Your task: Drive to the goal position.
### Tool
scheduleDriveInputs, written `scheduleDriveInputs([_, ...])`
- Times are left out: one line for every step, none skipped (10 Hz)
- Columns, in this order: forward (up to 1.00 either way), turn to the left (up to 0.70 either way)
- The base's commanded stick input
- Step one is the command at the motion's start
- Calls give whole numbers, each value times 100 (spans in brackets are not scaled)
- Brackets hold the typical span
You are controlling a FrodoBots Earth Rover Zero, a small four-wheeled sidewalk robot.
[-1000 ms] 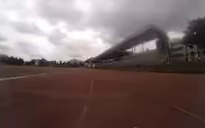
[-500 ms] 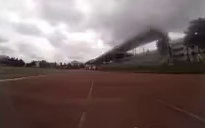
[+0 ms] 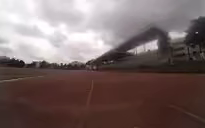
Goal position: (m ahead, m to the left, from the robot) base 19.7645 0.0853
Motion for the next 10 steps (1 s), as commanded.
scheduleDriveInputs([70, 0])
scheduleDriveInputs([70, 0])
scheduleDriveInputs([70, 0])
scheduleDriveInputs([70, 0])
scheduleDriveInputs([70, 0])
scheduleDriveInputs([70, 0])
scheduleDriveInputs([70, 0])
scheduleDriveInputs([70, 0])
scheduleDriveInputs([70, 0])
scheduleDriveInputs([70, 0])
